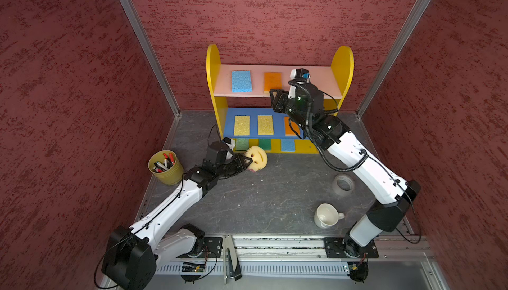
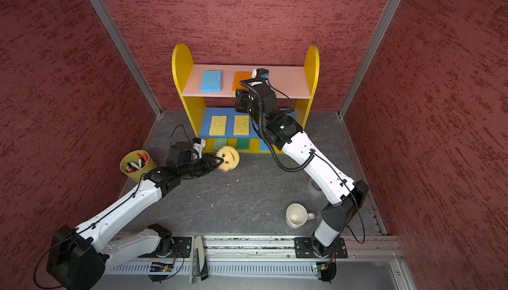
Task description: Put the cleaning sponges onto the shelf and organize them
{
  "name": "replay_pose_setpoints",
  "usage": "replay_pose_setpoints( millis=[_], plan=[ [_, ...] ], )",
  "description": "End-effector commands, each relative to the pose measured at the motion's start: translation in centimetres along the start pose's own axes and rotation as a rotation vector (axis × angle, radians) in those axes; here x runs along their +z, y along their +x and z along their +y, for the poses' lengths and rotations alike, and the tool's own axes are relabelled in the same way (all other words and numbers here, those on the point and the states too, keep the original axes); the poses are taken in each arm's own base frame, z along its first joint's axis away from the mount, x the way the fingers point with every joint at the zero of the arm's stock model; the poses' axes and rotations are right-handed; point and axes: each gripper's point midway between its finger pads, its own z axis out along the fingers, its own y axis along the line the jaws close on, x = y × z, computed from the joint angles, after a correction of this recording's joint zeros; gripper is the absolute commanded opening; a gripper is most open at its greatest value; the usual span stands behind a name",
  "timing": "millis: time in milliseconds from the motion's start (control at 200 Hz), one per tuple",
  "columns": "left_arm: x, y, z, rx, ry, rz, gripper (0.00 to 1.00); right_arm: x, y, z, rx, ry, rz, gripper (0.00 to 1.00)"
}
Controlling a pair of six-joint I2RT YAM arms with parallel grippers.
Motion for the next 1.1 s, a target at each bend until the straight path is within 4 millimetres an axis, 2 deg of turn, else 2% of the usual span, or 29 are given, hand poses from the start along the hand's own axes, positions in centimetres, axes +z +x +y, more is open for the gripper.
replay_pose_setpoints(
  millis=[0, 85, 215, 271, 481, 581, 771, 1097],
  plan=[
    [-0.7, -0.7, -0.6, 0.027, 0.010, -0.025, 0.24, -1.7, -1.5, -0.4, -0.016, 0.029, -0.041, 0.46],
    [-0.8, -0.7, -0.5, 0.028, 0.007, -0.026, 0.25, -2.2, -1.8, -0.1, -0.013, 0.016, -0.049, 0.39],
    [-1.0, -1.1, -0.6, 0.027, 0.011, -0.034, 0.25, -1.7, -1.5, 1.4, -0.021, -0.051, -0.012, 0.08],
    [-1.1, -1.2, -0.5, 0.026, 0.009, -0.034, 0.25, -1.1, -0.7, 2.5, -0.035, -0.084, 0.030, 0.00],
    [-1.5, -1.4, -0.4, 0.021, 0.010, -0.044, 0.25, 1.4, 1.9, 6.5, -0.099, -0.162, 0.142, 0.00],
    [-1.7, -1.3, -0.2, 0.016, 0.008, -0.045, 0.25, 2.4, 2.7, 7.4, -0.104, -0.173, 0.180, 0.00],
    [-2.1, -1.4, 0.3, 0.010, 0.009, -0.055, 0.25, 2.3, 3.4, 6.5, -0.100, -0.141, 0.203, 0.00],
    [-2.4, -1.4, 0.5, 0.002, 0.020, -0.058, 0.25, -0.4, 2.5, 3.8, -0.076, -0.095, 0.162, 0.00]
  ],
)
